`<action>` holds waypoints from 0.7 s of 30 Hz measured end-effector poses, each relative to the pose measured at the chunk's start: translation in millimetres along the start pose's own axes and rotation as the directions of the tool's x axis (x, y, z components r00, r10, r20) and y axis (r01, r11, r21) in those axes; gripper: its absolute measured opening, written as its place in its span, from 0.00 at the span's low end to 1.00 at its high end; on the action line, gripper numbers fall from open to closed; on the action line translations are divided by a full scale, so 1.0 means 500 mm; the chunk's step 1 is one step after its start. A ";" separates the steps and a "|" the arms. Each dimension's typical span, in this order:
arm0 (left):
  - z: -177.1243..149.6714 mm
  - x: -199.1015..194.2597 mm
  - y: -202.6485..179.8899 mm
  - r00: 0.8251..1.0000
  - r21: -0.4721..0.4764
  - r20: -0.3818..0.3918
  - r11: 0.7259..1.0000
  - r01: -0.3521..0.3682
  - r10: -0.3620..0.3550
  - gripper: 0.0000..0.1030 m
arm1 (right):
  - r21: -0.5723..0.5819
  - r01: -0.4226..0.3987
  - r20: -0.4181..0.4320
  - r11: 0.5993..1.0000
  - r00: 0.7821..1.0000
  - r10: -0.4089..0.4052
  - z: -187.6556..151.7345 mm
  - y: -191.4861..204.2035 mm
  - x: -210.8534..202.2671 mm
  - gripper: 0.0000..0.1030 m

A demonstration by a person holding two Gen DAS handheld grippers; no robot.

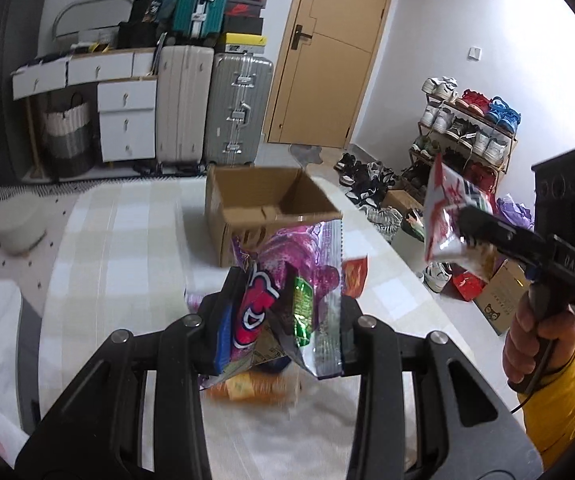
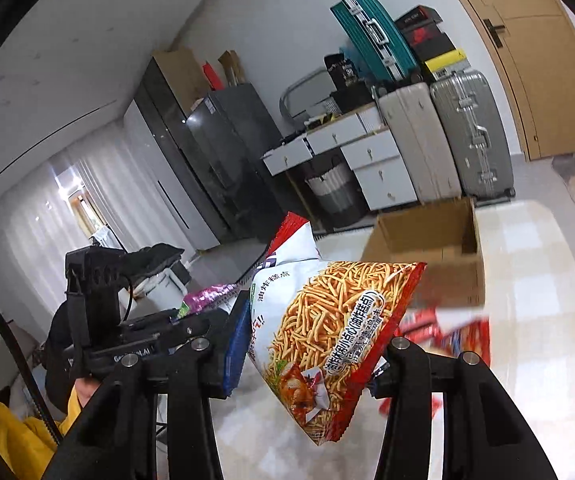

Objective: Organize snacks
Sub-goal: 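Lower both bags into the cardboard box and open both grippers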

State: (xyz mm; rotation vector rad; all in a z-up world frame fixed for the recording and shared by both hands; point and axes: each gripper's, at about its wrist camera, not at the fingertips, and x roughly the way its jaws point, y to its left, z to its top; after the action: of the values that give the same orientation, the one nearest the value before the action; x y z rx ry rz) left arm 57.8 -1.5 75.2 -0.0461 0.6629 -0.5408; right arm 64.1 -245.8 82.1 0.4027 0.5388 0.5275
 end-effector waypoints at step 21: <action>0.322 0.393 0.036 0.984 -0.065 -0.178 0.998 0.012 -0.023 0.32 | -0.025 0.125 -0.063 0.992 0.990 -0.126 0.251 -0.192 0.284 0.45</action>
State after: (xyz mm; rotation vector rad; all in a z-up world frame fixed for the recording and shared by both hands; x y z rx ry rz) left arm 291.2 -103.2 86.5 -0.0641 0.8556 -0.5443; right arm 275.2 -269.3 80.7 0.3303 0.6160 0.4257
